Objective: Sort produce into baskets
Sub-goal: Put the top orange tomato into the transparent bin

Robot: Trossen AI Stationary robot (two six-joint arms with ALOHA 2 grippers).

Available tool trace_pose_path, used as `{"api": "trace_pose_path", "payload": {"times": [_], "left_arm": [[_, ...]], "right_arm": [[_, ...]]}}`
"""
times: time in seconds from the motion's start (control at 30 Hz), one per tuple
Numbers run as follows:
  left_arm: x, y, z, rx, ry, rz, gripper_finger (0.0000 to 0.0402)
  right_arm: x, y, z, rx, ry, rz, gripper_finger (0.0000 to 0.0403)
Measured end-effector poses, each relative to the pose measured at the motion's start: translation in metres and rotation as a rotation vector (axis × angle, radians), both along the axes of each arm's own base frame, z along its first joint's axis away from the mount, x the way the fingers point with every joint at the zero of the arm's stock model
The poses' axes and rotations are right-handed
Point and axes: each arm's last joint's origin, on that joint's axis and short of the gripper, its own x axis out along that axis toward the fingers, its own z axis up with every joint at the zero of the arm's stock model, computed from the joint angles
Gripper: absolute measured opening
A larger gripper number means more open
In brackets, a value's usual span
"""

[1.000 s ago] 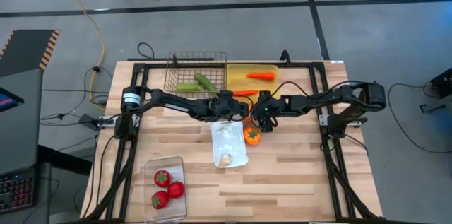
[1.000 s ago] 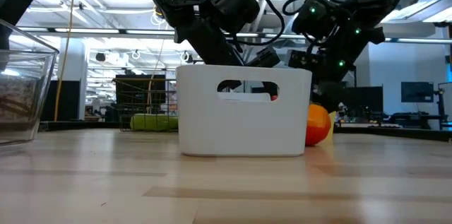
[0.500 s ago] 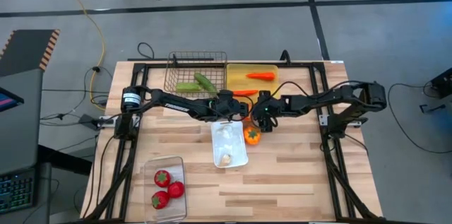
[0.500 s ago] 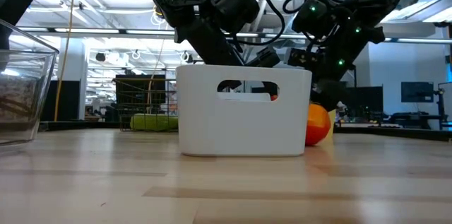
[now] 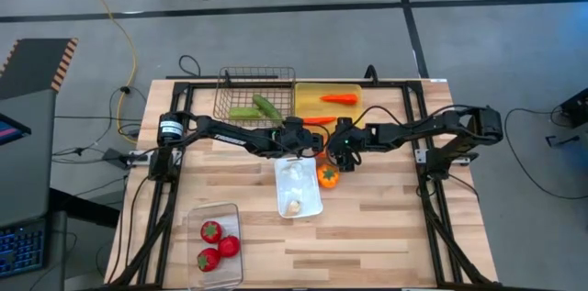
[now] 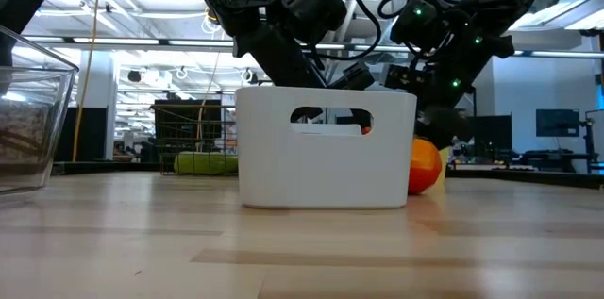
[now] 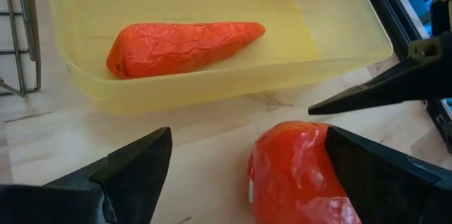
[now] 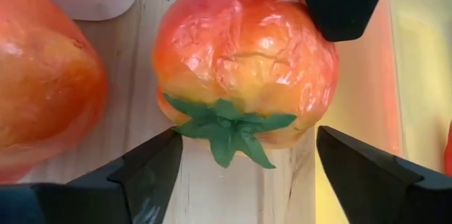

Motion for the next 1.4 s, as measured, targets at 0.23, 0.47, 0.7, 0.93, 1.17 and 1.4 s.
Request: {"api": "trace_pose_path", "payload": {"times": [0.23,0.47,0.7,0.93,1.17,1.4], "left_arm": [[0.0,0.0,0.0,0.0,0.003,-0.001,0.0361],[-0.001,0.0,-0.001,0.001,0.013,-0.005,0.0361],[-0.001,0.0,0.0,0.012,0.014,-0.002,0.0361],[-0.001,0.0,0.0,0.019,0.018,-0.005,0.0361],[-0.001,0.0,0.0,0.028,0.025,-0.013,0.0361],[0.0,0.0,0.0,0.028,0.024,-0.013,0.0361]], "right_arm": [[0.0,0.0,0.0,-0.002,0.0,-0.004,0.0398],[0.0,0.0,0.005,0.004,0.065,-0.003,0.039],[0.004,-0.001,0.02,0.018,0.141,-0.004,0.0389],[0.009,0.001,0.028,0.048,0.121,-0.042,0.0389],[0.01,0.012,0.035,0.067,0.159,-0.026,0.0389],[0.011,0.017,0.035,0.098,0.138,-0.06,0.0389]]}}
